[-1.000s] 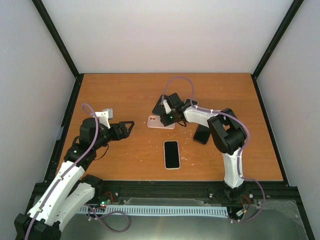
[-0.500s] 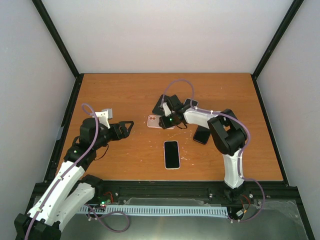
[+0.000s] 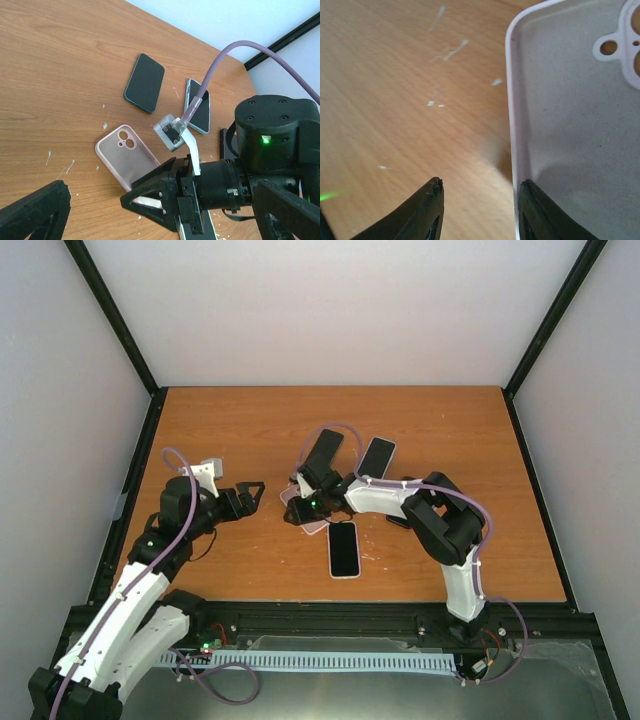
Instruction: Put the phone into the phone case
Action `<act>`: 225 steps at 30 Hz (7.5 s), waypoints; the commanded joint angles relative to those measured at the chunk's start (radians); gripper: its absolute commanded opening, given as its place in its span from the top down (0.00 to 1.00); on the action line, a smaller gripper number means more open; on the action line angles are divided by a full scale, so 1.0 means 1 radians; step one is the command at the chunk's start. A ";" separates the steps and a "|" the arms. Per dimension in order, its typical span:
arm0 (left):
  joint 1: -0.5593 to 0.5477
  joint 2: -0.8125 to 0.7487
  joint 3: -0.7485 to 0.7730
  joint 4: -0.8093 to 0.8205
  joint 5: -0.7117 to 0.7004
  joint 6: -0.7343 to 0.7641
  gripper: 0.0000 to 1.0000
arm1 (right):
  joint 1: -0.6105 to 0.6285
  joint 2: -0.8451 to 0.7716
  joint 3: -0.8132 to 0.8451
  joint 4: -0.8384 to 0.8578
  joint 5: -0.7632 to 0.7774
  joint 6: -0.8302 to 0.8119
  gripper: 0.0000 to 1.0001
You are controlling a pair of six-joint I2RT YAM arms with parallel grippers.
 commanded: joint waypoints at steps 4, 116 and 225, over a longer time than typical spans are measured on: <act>0.000 -0.018 0.009 -0.023 -0.049 -0.023 0.01 | 0.010 -0.025 0.062 0.057 0.046 0.142 0.57; 0.060 0.148 -0.204 0.170 0.122 -0.221 0.01 | -0.144 0.071 0.126 -0.001 0.415 0.012 0.43; 0.169 0.608 -0.134 0.310 0.328 -0.135 0.52 | -0.026 -0.087 -0.270 0.350 -0.027 0.281 0.59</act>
